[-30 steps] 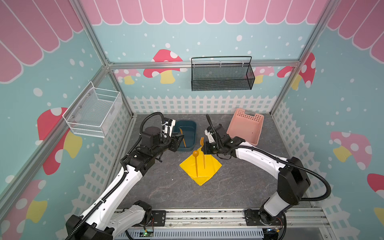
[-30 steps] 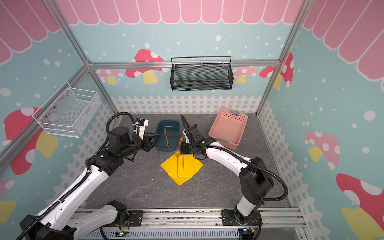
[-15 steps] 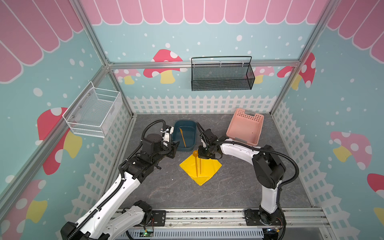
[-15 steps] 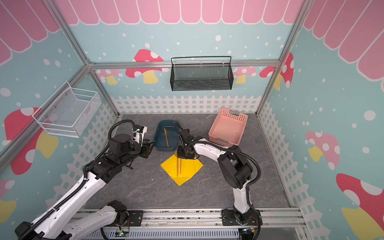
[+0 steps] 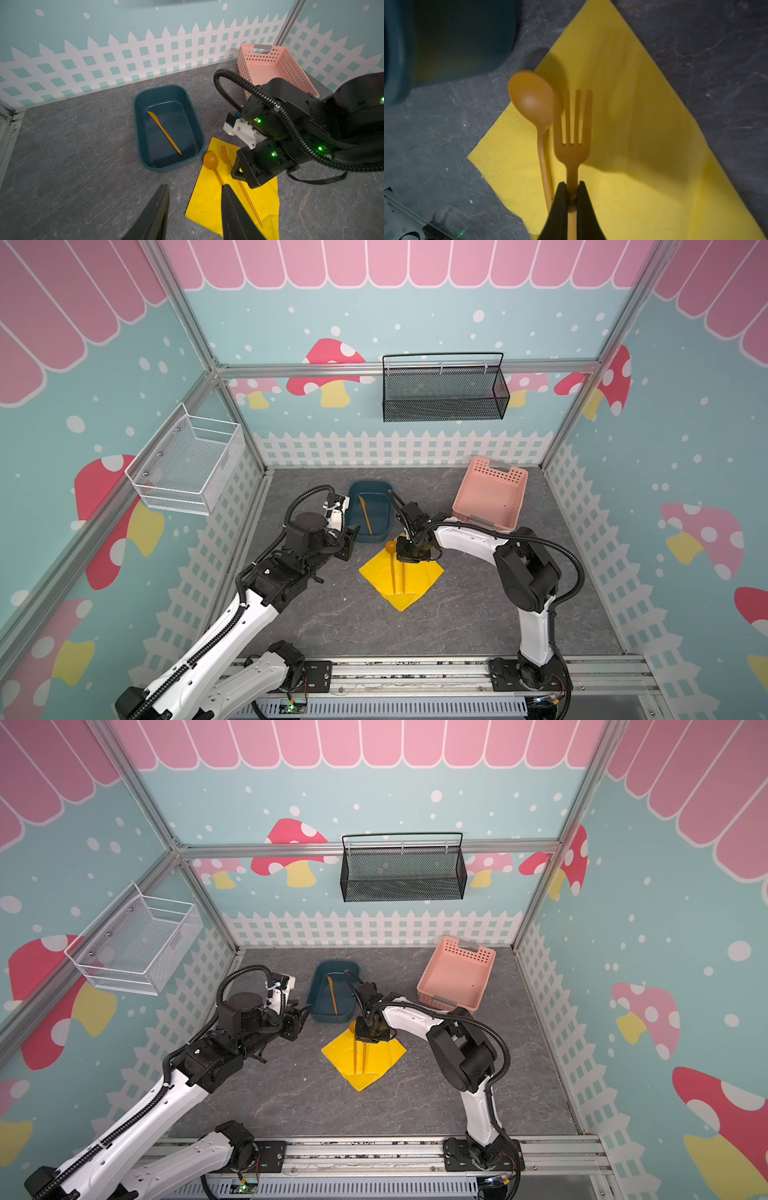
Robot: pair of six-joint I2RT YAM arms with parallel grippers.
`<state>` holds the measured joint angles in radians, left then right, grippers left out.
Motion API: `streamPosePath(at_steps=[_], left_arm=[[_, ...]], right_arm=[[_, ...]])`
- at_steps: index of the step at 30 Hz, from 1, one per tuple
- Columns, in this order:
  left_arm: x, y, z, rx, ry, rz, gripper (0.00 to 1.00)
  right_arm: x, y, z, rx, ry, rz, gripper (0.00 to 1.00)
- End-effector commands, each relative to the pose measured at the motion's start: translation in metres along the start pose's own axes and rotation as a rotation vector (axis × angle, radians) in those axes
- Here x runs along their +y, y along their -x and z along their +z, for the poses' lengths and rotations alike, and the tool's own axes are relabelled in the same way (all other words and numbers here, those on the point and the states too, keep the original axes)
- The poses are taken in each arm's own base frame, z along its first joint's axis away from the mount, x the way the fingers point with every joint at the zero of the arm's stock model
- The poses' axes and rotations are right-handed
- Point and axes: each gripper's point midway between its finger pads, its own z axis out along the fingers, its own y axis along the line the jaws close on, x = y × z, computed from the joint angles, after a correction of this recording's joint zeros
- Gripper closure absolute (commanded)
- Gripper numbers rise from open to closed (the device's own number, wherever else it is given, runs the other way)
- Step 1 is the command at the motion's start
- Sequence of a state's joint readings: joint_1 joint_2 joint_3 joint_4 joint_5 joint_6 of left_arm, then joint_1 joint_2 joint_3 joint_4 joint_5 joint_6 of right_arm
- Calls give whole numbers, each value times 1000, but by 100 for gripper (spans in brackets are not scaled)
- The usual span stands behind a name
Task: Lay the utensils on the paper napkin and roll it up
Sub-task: 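Carry the fork over the napkin with the right gripper while the left withdraws, then lower the fork with the right gripper onto the napkin beside the spoon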
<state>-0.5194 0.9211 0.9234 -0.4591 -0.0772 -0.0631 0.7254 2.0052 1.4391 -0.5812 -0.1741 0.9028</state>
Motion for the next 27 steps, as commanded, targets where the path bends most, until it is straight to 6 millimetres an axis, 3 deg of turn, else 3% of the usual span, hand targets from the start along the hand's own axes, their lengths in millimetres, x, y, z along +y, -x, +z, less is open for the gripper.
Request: streamPosePath(at_steps=[1,27], left_arm=[[4,-6,-3,12,23,29,57],[4,-6,-3,13,22,27,57]], right_arm=[[2,0,4,3,-24,18,98],[-8,3,15,-4,-86,5,96]])
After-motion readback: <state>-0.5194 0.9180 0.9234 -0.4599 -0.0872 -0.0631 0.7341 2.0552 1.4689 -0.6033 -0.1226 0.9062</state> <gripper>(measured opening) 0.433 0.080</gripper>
